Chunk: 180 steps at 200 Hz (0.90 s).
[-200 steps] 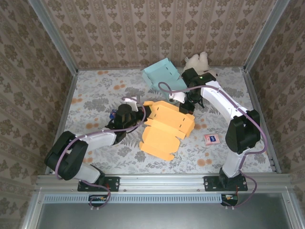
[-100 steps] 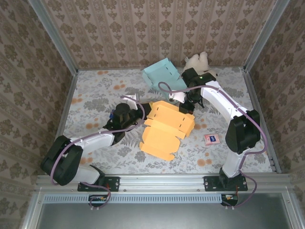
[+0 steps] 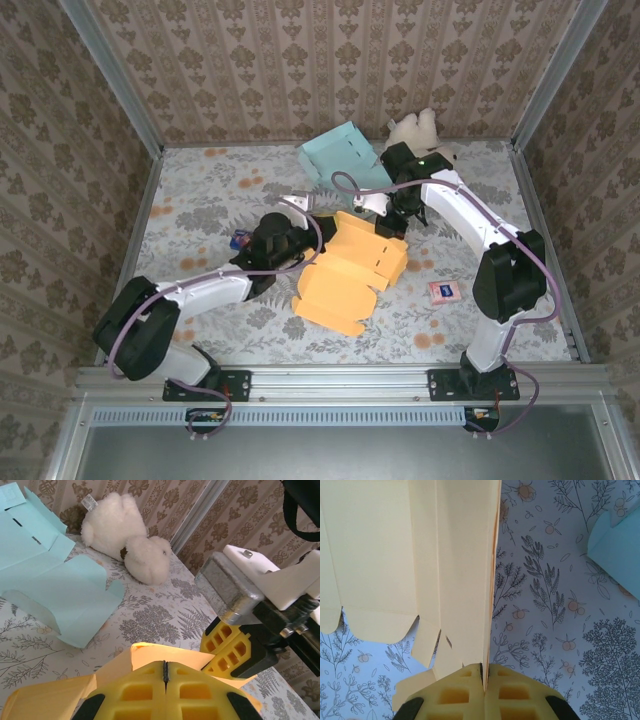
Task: Fold the paper box
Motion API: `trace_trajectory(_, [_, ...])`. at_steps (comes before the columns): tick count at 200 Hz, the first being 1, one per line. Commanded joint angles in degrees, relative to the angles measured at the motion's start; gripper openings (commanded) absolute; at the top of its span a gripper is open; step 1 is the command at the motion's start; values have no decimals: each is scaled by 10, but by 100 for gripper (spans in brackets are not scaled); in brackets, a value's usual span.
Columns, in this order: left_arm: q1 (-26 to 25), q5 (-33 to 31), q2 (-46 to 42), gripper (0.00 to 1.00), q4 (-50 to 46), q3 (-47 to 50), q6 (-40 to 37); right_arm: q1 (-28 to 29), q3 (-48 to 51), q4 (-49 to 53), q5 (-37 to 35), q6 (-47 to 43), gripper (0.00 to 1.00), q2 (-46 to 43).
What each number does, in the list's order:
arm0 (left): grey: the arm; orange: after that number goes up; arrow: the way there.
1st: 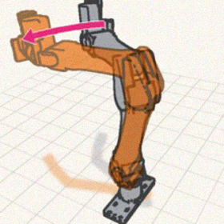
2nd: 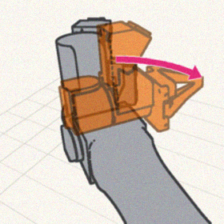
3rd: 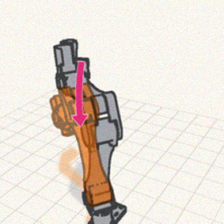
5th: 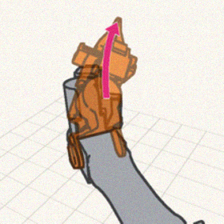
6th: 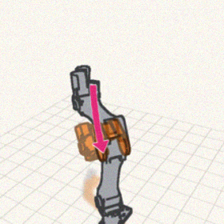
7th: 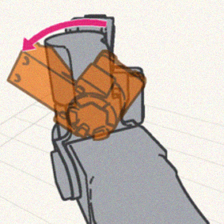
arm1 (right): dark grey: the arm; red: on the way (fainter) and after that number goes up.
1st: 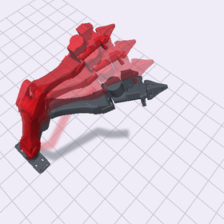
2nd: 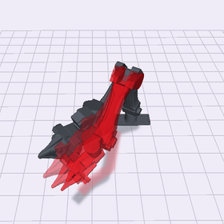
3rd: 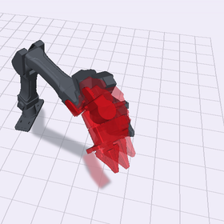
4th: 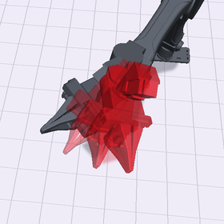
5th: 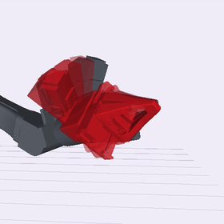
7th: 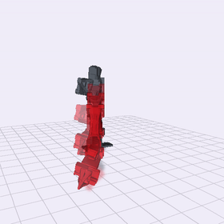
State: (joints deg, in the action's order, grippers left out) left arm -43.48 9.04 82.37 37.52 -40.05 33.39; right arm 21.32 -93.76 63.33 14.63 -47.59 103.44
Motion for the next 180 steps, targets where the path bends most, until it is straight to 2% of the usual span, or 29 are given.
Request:
trace_trajectory(1, [-7,1,17,0,6,-9,5,5,10,5,30,-5,0,-21])
trace_trajectory(74, [-11,40,87,0,104,-16,83,7,14,0,45,-6,0,-19])
trace_trajectory(139, [-4,29,153,0,161,-45,113,12,23,-4,57,-16,0,-12])
trace_trajectory(180, [5,27,150,0,170,-39,99,12,20,-8,39,-8,0,-9])
